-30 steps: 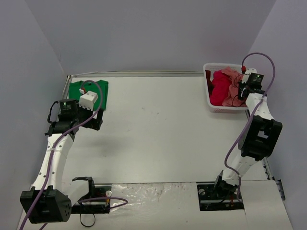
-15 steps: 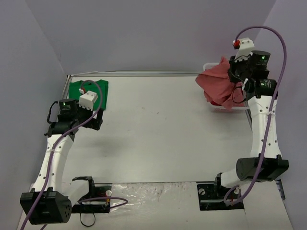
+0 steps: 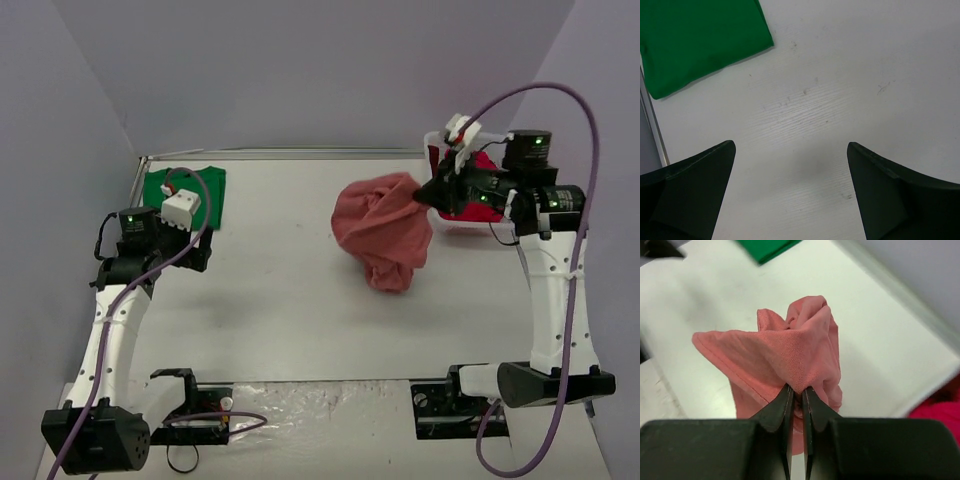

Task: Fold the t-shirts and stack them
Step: Move the tshirt to the center of the board

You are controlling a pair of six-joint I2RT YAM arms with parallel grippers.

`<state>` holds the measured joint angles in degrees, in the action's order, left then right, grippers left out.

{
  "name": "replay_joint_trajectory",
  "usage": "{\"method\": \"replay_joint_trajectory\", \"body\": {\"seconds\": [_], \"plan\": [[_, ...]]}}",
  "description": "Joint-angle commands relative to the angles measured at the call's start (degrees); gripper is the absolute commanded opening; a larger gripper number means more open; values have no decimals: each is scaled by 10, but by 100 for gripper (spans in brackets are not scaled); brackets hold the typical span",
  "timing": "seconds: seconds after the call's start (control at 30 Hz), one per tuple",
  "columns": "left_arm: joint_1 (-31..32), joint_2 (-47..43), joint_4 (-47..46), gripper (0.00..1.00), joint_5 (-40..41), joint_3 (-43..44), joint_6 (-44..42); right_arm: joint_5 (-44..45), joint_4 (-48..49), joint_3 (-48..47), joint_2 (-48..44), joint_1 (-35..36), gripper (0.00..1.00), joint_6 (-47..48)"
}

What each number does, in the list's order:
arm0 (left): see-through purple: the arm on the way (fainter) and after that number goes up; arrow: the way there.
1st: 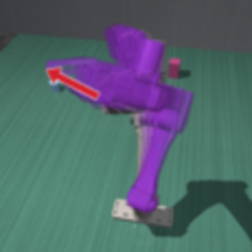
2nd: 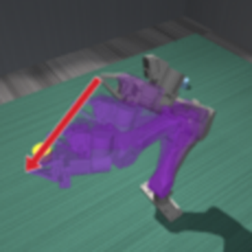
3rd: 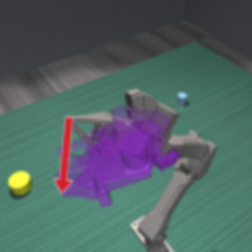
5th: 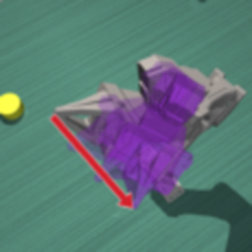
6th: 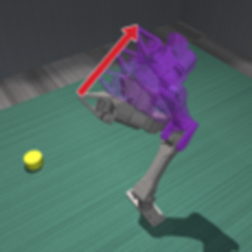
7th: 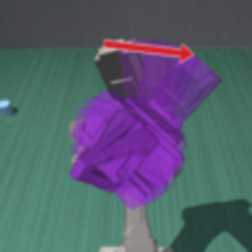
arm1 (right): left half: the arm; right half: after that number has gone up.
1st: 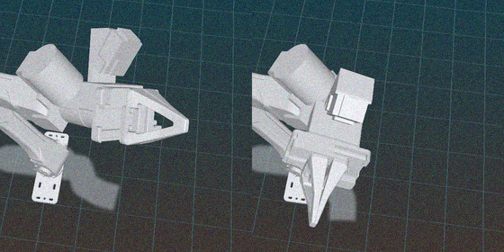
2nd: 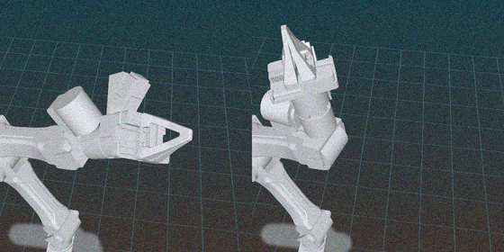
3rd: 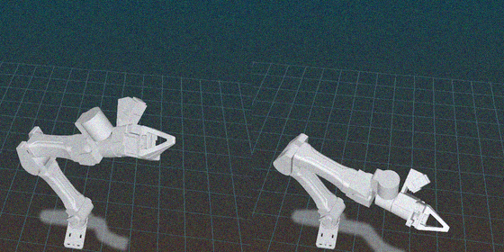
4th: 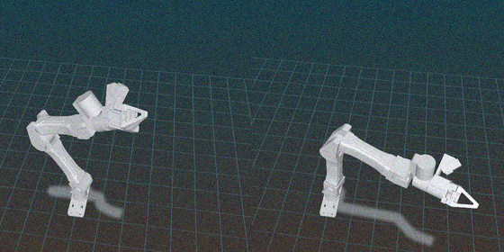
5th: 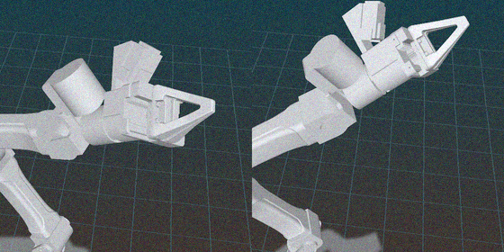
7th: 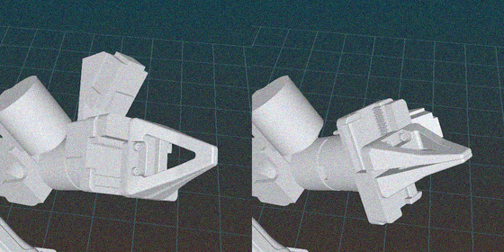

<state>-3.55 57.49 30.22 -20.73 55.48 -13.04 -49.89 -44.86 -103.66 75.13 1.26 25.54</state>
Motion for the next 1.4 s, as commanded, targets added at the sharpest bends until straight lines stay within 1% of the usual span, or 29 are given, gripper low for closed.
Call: {"method": "replay_joint_trajectory", "body": {"seconds": [0.0,0.03,0.07,0.13,0.17,0.3,0.33,0.47,0.5,0.57,0.6,0.67,0.7,0.73,0.77,0.8,0.83,0.87,0.93,1.0,1.1,1.23,1.27,1.33,1.37], "plan": [[-7,-8,2,94,-1,13,-2,-115,-36,84,5,50,0,69],[-8,-7,3,94,-3,13,-2,-109,-36,113,5,63,0,78],[-9,-4,3,94,-2,13,-5,-97,-36,123,6,87,0,79],[-12,0,5,94,-3,15,-5,-80,-37,137,11,105,0,87],[-14,3,6,94,-2,15,-5,-70,-37,138,12,115,0,90],[-19,7,11,94,-10,18,-5,-78,-40,125,19,140,0,99],[-19,9,11,94,-10,18,-5,-79,-48,116,33,146,0,99],[-22,16,11,94,-9,19,-7,-72,-83,39,88,189,0,113],[-22,17,11,94,-7,20,-8,-67,-87,25,100,214,0,117],[-25,18,11,94,-5,20,-8,-50,-101,-18,144,240,0,122],[-27,18,11,94,-4,19,-8,-42,-110,-35,161,272,0,126],[-29,17,10,94,-4,19,-8,-5,-119,-69,218,310,0,130],[-30,17,11,94,-3,20,-9,7,-123,-108,237,328,0,138],[-31,17,12,94,-2,21,-9,22,-135,-127,284,357,0,144],[-32,17,12,94,-1,23,-10,30,-138,-146,310,369,0,149],[-37,16,15,94,2,23,-11,37,-138,-180,358,377,19,148],[-39,12,16,94,4,24,-12,34,-139,-190,380,385,97,152],[-44,10,17,94,7,24,-11,34,-141,-198,400,387,100,155],[-56,-1,19,94,8,23,-11,36,-140,-204,438,390,100,159],[-61,-6,17,94,3,21,-11,44,-137,-192,441,388,100,167],[-62,-5,19,94,-8,23,-15,42,-131,-154,423,372,100,179],[-61,10,30,94,-27,35,-16,45,-106,-82,360,328,100,182],[-61,13,38,94,-42,37,-16,51,-98,-50,349,318,100,181],[-61,21,52,94,-68,38,-19,64,-81,-20,328,286,100,181],[-60,25,69,94,-102,44,-25,67,-74,7,323,276,100,180]]}}
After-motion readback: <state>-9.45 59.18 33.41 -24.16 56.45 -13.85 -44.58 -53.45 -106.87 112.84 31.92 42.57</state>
